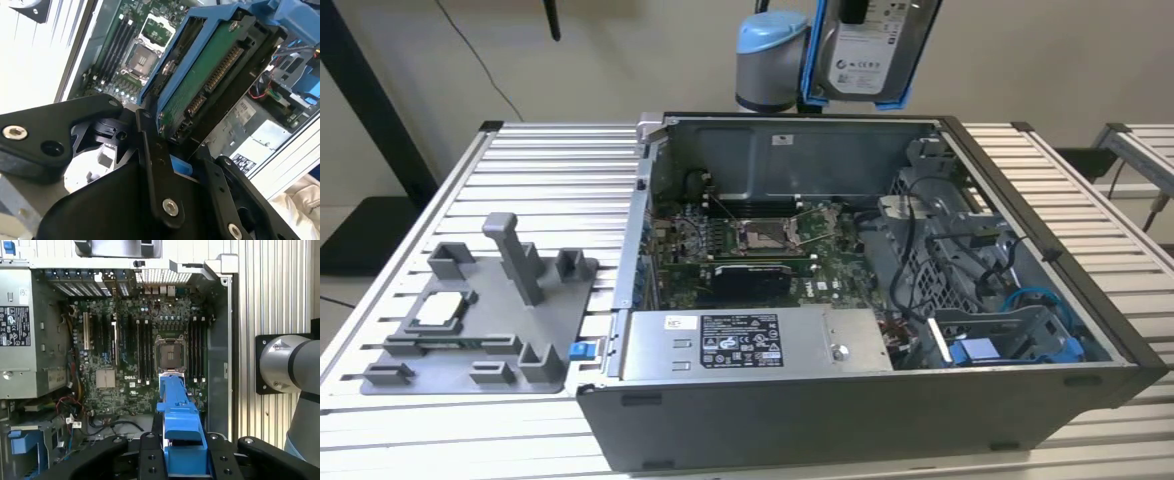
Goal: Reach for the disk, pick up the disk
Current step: 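Pick up the disk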
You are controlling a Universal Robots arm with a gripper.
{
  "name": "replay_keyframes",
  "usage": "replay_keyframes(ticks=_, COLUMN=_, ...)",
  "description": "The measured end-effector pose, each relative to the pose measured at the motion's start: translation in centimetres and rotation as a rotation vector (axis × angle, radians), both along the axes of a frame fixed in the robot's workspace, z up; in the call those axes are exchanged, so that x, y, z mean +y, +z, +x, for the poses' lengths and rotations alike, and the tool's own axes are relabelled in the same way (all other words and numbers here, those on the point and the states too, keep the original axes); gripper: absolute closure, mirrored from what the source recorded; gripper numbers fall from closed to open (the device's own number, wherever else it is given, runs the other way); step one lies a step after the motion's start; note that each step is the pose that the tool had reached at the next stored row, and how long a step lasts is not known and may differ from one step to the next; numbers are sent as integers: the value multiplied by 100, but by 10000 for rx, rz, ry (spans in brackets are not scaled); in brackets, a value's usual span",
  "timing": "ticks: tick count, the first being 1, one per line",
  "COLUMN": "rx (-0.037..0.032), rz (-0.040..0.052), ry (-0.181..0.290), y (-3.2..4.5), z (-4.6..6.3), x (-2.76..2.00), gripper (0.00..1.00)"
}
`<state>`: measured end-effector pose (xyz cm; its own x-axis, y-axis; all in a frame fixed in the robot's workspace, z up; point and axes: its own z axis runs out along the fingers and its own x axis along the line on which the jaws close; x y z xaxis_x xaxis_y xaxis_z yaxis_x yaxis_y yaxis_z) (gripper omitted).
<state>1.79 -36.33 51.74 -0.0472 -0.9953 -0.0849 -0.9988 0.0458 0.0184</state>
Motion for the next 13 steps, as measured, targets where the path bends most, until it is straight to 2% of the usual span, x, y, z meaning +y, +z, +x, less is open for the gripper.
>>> replay_keyframes(ticks=13, rx=0, rz=0, ry=100, y=0, z=350, x=0, gripper=100)
